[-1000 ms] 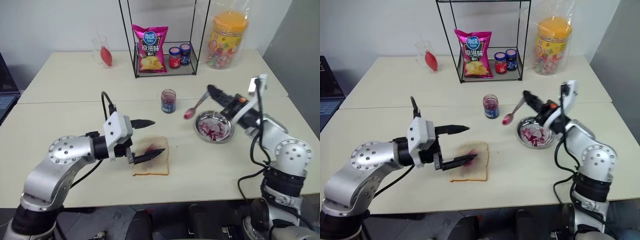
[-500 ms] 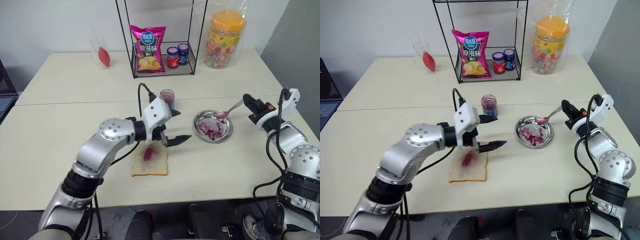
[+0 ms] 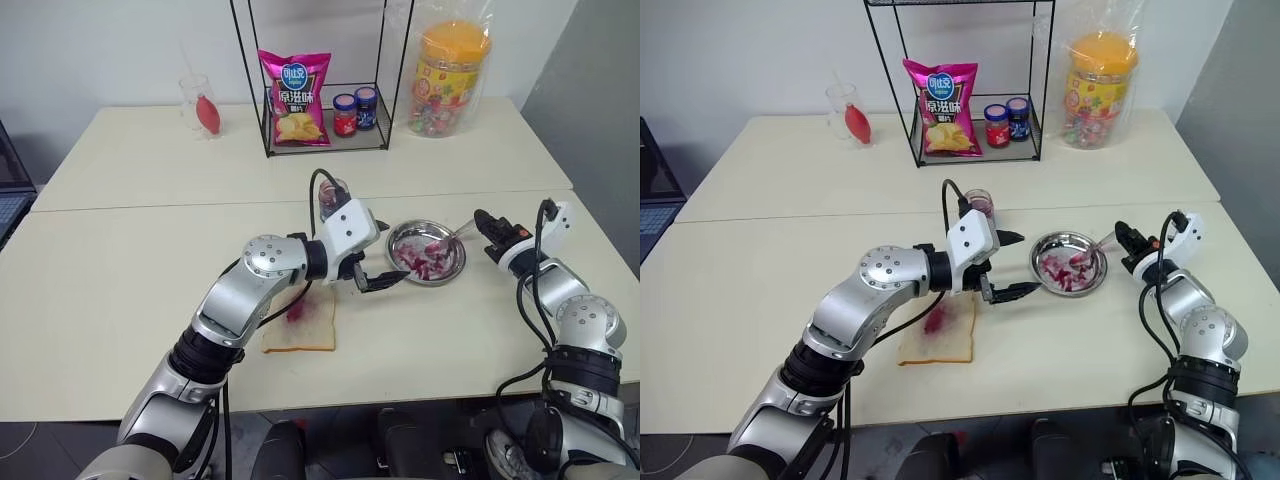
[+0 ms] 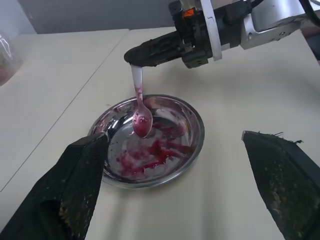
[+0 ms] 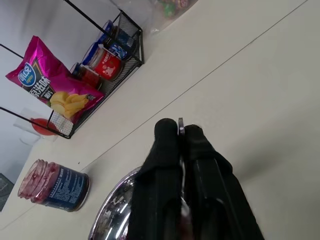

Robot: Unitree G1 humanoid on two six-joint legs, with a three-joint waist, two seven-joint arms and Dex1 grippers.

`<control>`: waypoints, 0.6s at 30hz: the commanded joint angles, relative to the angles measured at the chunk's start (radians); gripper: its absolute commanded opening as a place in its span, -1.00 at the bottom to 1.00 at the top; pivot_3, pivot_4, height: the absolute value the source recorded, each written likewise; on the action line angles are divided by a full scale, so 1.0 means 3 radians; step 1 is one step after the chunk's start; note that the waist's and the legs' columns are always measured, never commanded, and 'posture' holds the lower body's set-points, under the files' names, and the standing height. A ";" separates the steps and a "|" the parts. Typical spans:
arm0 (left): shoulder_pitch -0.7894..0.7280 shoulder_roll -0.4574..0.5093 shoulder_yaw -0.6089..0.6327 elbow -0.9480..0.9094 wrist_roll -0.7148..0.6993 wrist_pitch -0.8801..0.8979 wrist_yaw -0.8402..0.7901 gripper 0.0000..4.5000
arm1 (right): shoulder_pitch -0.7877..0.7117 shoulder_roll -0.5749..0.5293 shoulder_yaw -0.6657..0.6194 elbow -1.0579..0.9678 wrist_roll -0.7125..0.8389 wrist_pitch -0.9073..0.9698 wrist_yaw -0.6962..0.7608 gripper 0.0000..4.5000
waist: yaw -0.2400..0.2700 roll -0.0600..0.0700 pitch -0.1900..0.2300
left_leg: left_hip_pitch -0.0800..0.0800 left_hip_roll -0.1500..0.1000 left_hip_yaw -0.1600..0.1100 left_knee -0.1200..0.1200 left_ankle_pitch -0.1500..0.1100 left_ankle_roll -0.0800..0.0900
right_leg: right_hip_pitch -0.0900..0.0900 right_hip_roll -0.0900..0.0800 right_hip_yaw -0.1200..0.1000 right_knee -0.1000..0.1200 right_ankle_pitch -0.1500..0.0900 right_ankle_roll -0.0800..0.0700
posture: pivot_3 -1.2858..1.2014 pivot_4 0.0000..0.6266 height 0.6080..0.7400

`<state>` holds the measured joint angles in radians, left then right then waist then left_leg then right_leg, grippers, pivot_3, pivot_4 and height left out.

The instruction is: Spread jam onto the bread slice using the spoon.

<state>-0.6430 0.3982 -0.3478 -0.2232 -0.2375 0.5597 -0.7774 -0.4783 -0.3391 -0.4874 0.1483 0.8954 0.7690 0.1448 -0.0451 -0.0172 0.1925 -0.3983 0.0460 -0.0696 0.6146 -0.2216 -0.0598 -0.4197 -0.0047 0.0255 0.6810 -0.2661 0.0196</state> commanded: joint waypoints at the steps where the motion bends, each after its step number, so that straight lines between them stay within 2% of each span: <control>1: -0.0065 -0.0020 0.0009 0.0007 0.0064 -0.0102 -0.0028 1.00 | 0.0043 -0.0027 0.0011 -0.0122 -0.0075 -0.0080 0.0055 -0.46 | 0.0003 0.0000 0.0000 | 0.0000 0.0000 0.0002 0.0000 0.0000 0.0000 | 0.0000 0.0000 0.0002 0.0000 0.0001 0.0001 | 0.03 -0.52 1.00; 14: -0.0110 -0.0092 0.0043 0.0115 0.0123 -0.0197 -0.0039 1.00 | 0.0349 -0.0091 0.0459 -0.0500 -0.0732 -0.0622 0.0415 0.90 | -0.0001 0.0000 0.0000 | 0.0015 -0.0003 0.0050 0.0009 0.0000 0.0000 | -0.0001 0.0000 0.0052 -0.0003 0.0015 0.0027 | 0.03 -0.52 1.00; 15: -0.0114 -0.0097 0.0045 0.0124 0.0127 -0.0207 -0.0038 1.00 | 0.0365 -0.0108 0.0507 -0.0488 -0.0838 -0.0698 0.0420 0.97 | -0.0001 0.0000 0.0000 | 0.0014 -0.0003 0.0050 0.0012 0.0000 0.0000 | -0.0001 0.0000 0.0053 -0.0003 0.0016 0.0029 | 0.03 -0.52 1.00; 18: -0.0116 -0.0115 0.0062 0.0142 0.0135 -0.0224 -0.0031 1.00 | 0.0437 -0.0183 0.0706 -0.0482 -0.1135 -0.0895 0.0532 0.97 | -0.0001 0.0000 0.0000 | 0.0009 -0.0005 0.0051 0.0026 -0.0001 0.0000 | -0.0001 0.0000 0.0057 -0.0002 0.0019 0.0034 | 0.03 -0.52 1.00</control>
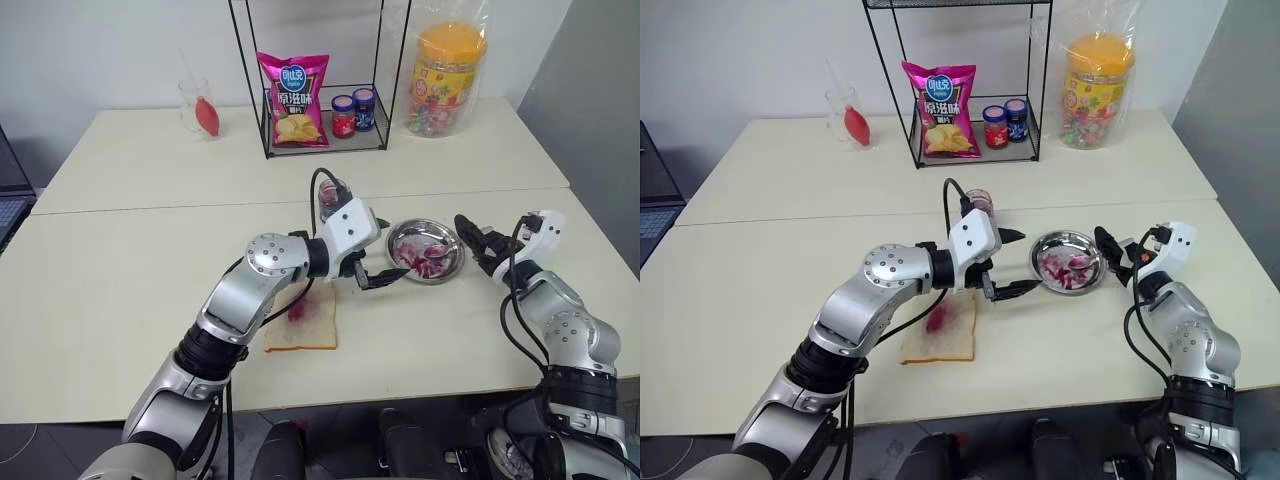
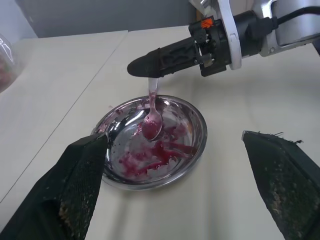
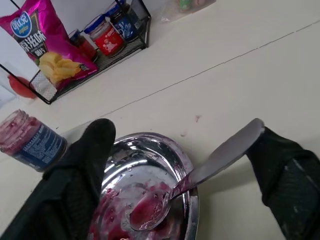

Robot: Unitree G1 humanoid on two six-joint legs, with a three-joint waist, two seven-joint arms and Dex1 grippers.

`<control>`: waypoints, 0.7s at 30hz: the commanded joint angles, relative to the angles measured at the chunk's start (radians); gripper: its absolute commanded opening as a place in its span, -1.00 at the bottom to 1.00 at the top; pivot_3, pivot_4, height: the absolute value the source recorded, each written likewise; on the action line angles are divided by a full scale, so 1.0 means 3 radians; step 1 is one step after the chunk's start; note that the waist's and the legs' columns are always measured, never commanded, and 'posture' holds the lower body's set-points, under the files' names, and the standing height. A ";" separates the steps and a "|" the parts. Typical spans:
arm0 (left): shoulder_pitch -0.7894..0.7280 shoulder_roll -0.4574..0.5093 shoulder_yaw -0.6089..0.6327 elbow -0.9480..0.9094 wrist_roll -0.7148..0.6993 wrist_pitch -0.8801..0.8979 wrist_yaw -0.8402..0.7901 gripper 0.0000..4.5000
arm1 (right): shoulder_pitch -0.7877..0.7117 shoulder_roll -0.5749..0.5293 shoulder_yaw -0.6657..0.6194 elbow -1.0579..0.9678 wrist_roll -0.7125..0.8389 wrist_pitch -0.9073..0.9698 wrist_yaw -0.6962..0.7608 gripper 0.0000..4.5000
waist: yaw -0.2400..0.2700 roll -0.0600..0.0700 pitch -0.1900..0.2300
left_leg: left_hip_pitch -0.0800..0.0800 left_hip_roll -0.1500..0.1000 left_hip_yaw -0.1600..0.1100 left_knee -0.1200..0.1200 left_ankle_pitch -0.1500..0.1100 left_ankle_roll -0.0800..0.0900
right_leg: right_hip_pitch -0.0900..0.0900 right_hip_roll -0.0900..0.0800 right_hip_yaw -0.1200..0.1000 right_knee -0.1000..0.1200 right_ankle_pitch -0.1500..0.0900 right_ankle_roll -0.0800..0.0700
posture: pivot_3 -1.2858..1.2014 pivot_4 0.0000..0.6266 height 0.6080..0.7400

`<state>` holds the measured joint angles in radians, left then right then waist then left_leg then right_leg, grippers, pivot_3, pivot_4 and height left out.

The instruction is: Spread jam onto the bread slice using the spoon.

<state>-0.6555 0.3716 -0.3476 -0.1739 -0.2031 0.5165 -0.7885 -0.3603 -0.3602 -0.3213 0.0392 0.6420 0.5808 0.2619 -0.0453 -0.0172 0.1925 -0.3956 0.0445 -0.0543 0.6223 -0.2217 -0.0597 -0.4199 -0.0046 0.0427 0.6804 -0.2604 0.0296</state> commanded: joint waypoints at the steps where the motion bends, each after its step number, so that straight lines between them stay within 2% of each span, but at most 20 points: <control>1: -0.0071 -0.0028 0.0063 -0.0019 0.0025 -0.0083 0.0003 1.00 | 0.0061 -0.0123 0.0195 -0.0118 -0.0336 -0.0292 0.0179 0.97 | 0.0000 0.0000 0.0000 | -0.0003 0.0000 0.0000 0.0006 0.0000 0.0000 | 0.0000 0.0000 0.0001 0.0000 0.0001 0.0002 | 0.03 -0.52 1.00; 14: -0.0030 -0.0013 0.0099 -0.0023 0.0030 -0.0106 0.0003 1.00 | 0.0089 -0.0131 0.0298 0.0056 -0.0814 -0.0849 0.0285 0.97 | -0.0004 0.0000 0.0000 | -0.0009 -0.0007 0.0000 0.0021 0.0000 0.0000 | 0.0001 0.0000 0.0014 0.0000 0.0010 0.0015 | 0.03 -0.52 1.00; 21: -0.0023 0.0011 0.0232 -0.0039 0.0006 -0.0105 0.0068 1.00 | -0.0039 0.0011 0.0059 0.0173 -0.0863 -0.1230 0.0055 0.97 | -0.0005 0.0000 0.0000 | -0.0009 -0.0007 0.0000 0.0021 0.0000 0.0000 | 0.0001 0.0000 0.0014 0.0000 0.0011 0.0014 | 0.03 -0.52 1.00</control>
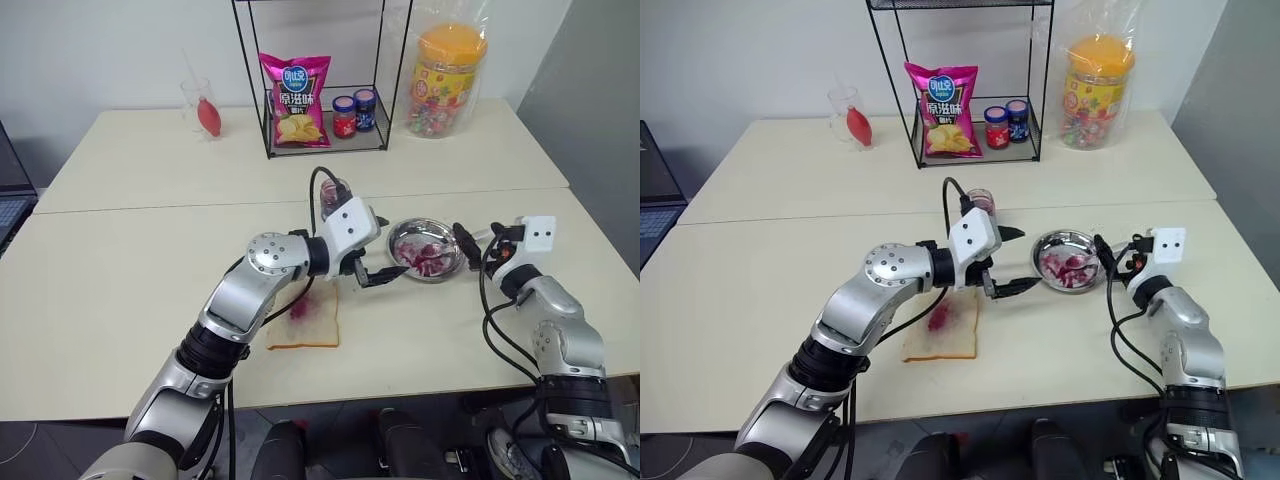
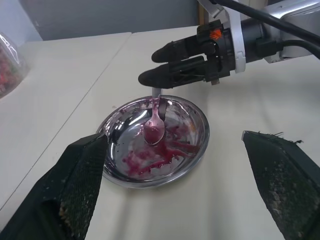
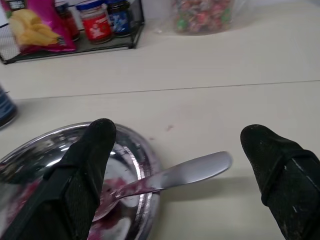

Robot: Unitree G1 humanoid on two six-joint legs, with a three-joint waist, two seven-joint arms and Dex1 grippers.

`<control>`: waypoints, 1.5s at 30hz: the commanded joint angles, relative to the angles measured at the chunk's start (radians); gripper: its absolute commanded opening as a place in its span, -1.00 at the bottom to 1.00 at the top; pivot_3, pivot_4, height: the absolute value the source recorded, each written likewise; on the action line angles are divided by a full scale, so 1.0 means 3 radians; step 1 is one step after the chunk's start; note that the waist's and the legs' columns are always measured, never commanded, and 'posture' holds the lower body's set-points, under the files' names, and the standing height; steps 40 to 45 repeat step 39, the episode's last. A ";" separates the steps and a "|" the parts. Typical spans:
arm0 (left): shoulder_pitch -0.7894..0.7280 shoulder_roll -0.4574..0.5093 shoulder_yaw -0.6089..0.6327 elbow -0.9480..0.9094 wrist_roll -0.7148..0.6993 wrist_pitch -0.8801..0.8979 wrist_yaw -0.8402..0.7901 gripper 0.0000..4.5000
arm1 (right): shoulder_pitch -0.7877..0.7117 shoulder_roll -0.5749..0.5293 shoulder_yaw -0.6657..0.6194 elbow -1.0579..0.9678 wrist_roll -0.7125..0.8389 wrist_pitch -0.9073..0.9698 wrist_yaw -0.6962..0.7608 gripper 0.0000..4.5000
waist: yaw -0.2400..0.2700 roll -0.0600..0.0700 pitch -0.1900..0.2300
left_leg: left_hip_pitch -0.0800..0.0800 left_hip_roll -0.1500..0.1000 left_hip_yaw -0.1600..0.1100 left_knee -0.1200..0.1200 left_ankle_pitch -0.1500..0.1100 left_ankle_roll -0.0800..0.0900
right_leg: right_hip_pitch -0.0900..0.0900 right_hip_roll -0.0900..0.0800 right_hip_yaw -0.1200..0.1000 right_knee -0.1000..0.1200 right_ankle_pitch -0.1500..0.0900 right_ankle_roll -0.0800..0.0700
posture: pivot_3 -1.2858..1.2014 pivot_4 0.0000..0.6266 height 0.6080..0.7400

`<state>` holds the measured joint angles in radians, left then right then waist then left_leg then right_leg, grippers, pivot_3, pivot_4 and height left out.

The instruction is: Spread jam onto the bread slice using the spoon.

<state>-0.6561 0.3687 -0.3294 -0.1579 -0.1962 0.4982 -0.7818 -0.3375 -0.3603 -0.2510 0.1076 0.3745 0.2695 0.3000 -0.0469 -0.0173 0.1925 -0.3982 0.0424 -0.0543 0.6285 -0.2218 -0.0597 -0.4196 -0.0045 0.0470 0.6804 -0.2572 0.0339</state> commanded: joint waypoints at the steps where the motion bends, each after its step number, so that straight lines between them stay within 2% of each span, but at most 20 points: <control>1: -0.0019 0.0033 0.0199 -0.0095 -0.0014 -0.0042 0.0060 1.00 | -0.0132 0.0021 -0.0204 -0.0055 0.0054 -0.0207 -0.0075 0.97 | -0.0001 0.0000 0.0000 | 0.0000 0.0000 0.0000 0.0000 0.0000 0.0000 | 0.0000 0.0000 0.0000 0.0000 0.0000 0.0000 | 0.03 -0.52 1.00; 6: 0.0019 0.0126 0.0515 -0.0188 -0.0057 0.0125 0.0238 1.00 | -0.0248 0.0016 -0.0279 -0.0177 0.0116 -0.0243 -0.0062 0.97 | -0.0006 0.0000 0.0000 | 0.0000 0.0000 0.0000 0.0000 0.0000 0.0000 | 0.0000 0.0000 0.0001 0.0000 0.0001 0.0000 | 0.03 -0.52 1.00; 9: 0.0127 0.0475 0.0804 -0.0294 -0.0090 0.0219 0.0142 1.00 | -0.0231 -0.0148 -0.0192 -0.0518 0.0201 -0.0018 0.0154 0.97 | -0.0025 0.0001 0.0001 | 0.0001 0.0001 0.0000 -0.0001 0.0000 0.0000 | 0.0000 0.0001 0.0000 0.0000 0.0001 -0.0001 | 0.03 -0.52 1.00; 13: 0.0355 0.1010 0.1088 -0.0389 -0.0082 0.0168 -0.0025 1.00 | 0.0019 -0.0517 -0.0044 -0.1101 0.0491 0.0464 0.0633 0.97 | -0.0031 0.0001 0.0001 | 0.0000 0.0005 0.0000 -0.0005 0.0000 0.0000 | -0.0003 0.0004 -0.0001 0.0000 0.0000 -0.0002 | 0.03 -0.52 1.00; 17: 0.0669 0.1482 0.1303 -0.0427 -0.0029 0.0084 -0.0187 1.00 | 0.0357 -0.1081 0.0082 -0.1572 0.0635 0.0695 0.1280 0.97 | -0.0008 0.0001 0.0002 | -0.0001 0.0005 -0.0002 -0.0002 -0.0001 0.0000 | 0.0001 0.0004 -0.0003 -0.0005 -0.0001 -0.0002 | 0.03 -0.52 1.00; 23: 0.1772 0.2113 0.1940 -0.0613 -0.0176 -0.0140 -0.0772 1.00 | 0.0743 -0.1794 -0.0069 -0.1864 0.0941 0.0896 0.2112 0.97 | -0.0013 -0.0004 0.0003 | 0.0000 0.0004 0.0002 -0.0001 -0.0001 0.0000 | -0.0001 0.0000 0.0000 -0.0007 -0.0001 -0.0002 | 0.03 -0.52 1.00; 29: 0.2297 0.2189 0.2318 -0.0700 -0.0214 -0.0177 -0.0819 1.00 | 0.1000 -0.2108 -0.0216 -0.1683 0.0887 0.0803 0.2533 0.97 | 0.0003 -0.0013 0.0005 | 0.0004 0.0009 0.0002 0.0000 -0.0001 0.0000 | 0.0000 0.0002 -0.0003 -0.0002 -0.0012 -0.0022 | 0.03 -0.52 1.00; 34: 0.2239 0.2157 0.2267 -0.0744 -0.0273 -0.0156 -0.0772 1.00 | 0.1039 -0.2125 -0.0199 -0.1466 0.0742 0.0582 0.2702 0.97 | 0.0044 -0.0019 0.0007 | 0.0002 0.0007 0.0004 0.0005 -0.0001 -0.0001 | 0.0000 0.0002 0.0002 -0.0007 -0.0012 -0.0022 | 0.03 -0.52 1.00; 45: 0.2098 0.2128 0.2175 -0.0714 -0.0387 -0.0128 -0.0793 1.00 | 0.1000 -0.2065 -0.0182 -0.1506 0.0728 0.0554 0.2654 0.97 | 0.0046 -0.0019 0.0007 | 0.0002 0.0008 0.0005 0.0003 -0.0001 -0.0001 | 0.0000 0.0002 0.0001 -0.0005 -0.0011 -0.0020 | 0.03 -0.52 1.00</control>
